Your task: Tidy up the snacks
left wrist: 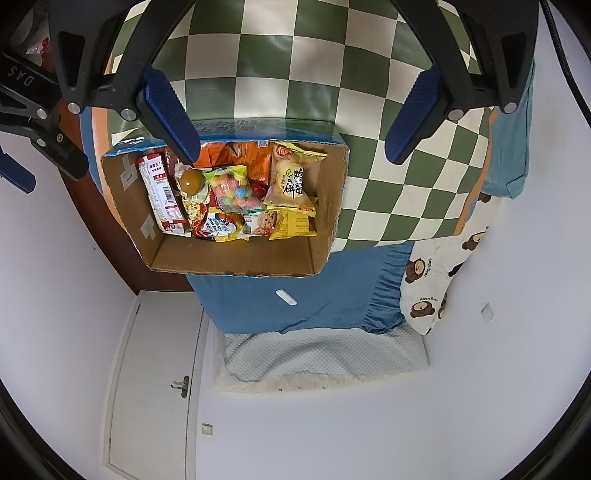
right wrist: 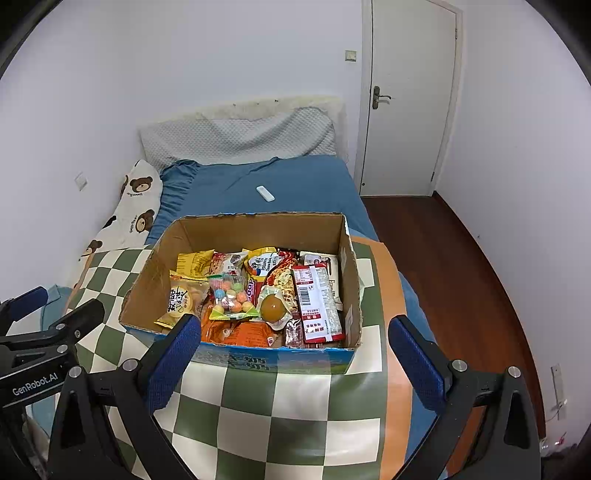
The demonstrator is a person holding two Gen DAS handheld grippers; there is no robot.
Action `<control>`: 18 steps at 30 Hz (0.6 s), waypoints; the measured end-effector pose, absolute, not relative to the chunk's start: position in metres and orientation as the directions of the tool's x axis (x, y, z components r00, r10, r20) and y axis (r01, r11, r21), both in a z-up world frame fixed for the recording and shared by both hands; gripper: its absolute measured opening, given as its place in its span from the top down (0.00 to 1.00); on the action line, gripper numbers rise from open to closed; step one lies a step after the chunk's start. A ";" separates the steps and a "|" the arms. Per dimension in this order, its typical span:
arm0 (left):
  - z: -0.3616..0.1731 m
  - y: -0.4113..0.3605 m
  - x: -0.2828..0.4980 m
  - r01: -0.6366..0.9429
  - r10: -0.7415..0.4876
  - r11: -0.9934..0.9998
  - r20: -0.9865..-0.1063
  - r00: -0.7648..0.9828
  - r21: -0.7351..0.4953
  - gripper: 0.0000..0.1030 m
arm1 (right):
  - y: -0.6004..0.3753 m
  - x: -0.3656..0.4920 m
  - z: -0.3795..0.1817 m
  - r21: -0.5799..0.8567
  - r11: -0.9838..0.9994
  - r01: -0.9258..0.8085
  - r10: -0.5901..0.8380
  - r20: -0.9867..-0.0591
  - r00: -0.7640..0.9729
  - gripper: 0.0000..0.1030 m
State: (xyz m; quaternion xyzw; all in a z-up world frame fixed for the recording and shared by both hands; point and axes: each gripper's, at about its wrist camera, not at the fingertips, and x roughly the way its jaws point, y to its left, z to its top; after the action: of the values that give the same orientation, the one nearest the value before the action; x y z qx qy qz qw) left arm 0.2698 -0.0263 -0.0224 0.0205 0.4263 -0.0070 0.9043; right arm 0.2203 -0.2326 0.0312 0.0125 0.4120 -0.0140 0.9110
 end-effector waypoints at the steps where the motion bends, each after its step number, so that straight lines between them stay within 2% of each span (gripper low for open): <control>1: -0.022 -0.026 0.270 0.030 0.003 0.999 -0.771 0.637 0.029 0.00 | -0.233 0.220 0.031 0.012 0.999 0.036 -0.015 -0.752 0.660 0.00; 18: -0.013 -0.025 0.266 0.036 -0.001 0.999 -0.764 0.646 0.030 0.00 | -0.233 0.216 0.031 0.015 0.999 0.039 -0.014 -0.749 0.662 0.00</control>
State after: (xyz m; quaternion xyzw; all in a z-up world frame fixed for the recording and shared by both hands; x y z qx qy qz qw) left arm 0.2663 -0.0255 -0.0129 0.0212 0.4207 -0.0103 0.9069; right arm 0.2160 -0.2335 0.0308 0.0147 0.4108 -0.0146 0.9115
